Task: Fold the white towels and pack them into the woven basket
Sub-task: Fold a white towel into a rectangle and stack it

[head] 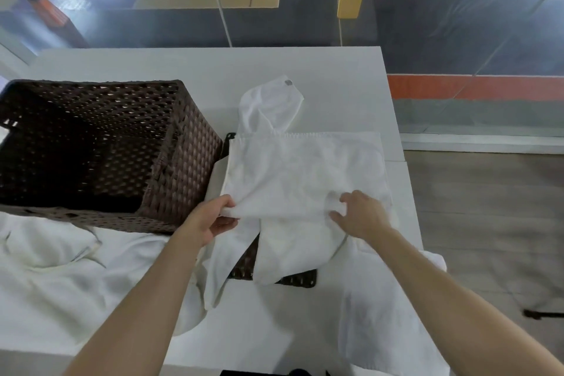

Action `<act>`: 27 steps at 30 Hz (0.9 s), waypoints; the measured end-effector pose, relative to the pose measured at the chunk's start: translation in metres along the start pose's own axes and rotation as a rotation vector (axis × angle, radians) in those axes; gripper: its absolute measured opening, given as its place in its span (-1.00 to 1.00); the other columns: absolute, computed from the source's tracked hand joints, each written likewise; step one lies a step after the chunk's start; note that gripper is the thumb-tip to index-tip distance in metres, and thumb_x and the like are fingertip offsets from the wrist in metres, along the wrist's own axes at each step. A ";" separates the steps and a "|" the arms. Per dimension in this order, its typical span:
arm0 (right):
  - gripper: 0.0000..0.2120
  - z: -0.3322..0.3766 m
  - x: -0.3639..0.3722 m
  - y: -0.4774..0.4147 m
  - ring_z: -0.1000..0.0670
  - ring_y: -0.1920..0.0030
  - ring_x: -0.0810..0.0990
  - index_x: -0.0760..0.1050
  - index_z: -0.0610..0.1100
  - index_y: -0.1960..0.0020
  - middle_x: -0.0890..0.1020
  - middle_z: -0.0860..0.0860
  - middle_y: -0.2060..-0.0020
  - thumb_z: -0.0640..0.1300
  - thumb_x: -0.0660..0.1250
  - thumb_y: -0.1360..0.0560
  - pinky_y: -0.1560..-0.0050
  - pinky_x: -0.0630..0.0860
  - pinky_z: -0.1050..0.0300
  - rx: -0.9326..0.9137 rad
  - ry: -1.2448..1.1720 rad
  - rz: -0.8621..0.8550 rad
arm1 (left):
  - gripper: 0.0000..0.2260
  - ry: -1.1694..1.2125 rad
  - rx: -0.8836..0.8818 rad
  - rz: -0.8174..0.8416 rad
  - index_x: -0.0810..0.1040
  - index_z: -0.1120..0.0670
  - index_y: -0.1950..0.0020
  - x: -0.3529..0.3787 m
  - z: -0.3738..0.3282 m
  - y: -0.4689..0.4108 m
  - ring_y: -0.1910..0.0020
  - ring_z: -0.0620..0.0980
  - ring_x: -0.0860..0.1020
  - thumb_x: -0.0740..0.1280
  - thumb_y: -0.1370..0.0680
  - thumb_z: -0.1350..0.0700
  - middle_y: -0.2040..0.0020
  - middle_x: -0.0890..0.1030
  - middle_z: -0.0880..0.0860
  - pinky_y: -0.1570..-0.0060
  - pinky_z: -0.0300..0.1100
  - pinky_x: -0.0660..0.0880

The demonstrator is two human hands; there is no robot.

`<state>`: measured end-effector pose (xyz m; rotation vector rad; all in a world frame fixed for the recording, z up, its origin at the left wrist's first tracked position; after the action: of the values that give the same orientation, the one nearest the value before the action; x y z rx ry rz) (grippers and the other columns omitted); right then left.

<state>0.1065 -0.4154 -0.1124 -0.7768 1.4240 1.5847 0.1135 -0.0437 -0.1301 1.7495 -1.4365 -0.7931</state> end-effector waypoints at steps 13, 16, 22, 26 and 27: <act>-0.77 0.197 -0.019 0.043 -0.07 0.40 0.45 0.53 -0.11 0.25 0.52 0.02 0.39 -0.09 0.36 -0.57 0.16 0.43 0.01 -0.556 -0.221 -0.637 | -0.72 -0.047 -0.044 0.269 0.64 0.16 -0.27 0.032 -0.060 0.011 -0.01 0.13 0.68 0.42 -0.62 0.04 -0.04 0.71 0.16 -0.09 0.05 0.66; -0.78 0.186 -0.023 0.056 -0.05 0.43 0.39 0.47 -0.10 0.25 0.47 0.05 0.42 -0.10 0.37 -0.55 0.23 0.43 0.03 -0.496 -0.321 -0.606 | -0.61 0.015 -0.044 0.273 0.56 0.20 -0.46 0.044 -0.068 -0.014 -0.17 0.19 0.68 0.39 -0.66 0.08 -0.28 0.69 0.28 -0.23 0.12 0.63; -0.89 0.168 -0.032 0.075 -0.03 0.49 0.41 0.47 -0.09 0.05 0.55 0.07 0.41 -0.06 0.34 -0.58 0.37 0.45 0.06 -0.337 -0.400 -0.545 | -0.66 -0.117 0.310 0.107 0.51 0.02 -0.28 0.060 -0.112 -0.031 0.04 0.18 0.65 0.33 -0.61 0.38 -0.18 0.67 0.29 -0.01 0.09 0.68; -0.67 0.157 -0.044 0.076 -0.02 0.51 0.42 0.33 -0.07 0.19 0.49 0.05 0.48 0.08 0.27 -0.66 0.38 0.46 0.00 -0.217 -0.522 -0.542 | -0.80 -0.343 0.460 0.132 0.67 0.19 -0.20 0.090 -0.150 -0.004 0.26 0.07 0.64 0.31 -0.65 0.32 -0.15 0.70 0.32 0.25 -0.14 0.63; -0.64 0.154 -0.048 0.078 -0.02 0.52 0.40 0.31 -0.07 0.22 0.45 0.05 0.50 0.07 0.29 -0.65 0.39 0.44 0.04 -0.190 -0.574 -0.539 | -0.80 -0.396 0.511 0.120 0.69 0.20 -0.20 0.102 -0.159 0.004 0.29 0.04 0.64 0.33 -0.63 0.30 -0.11 0.72 0.30 0.29 -0.18 0.63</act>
<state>0.0724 -0.2723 -0.0097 -0.6651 0.5932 1.3671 0.2616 -0.1202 -0.0414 1.9157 -2.1381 -0.7844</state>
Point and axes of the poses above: each hand's wrist, its own y-axis away from the middle knuckle, its own x-axis out of the palm, z = x × y, the point moved 6 cm from there along -y, towards the middle knuckle
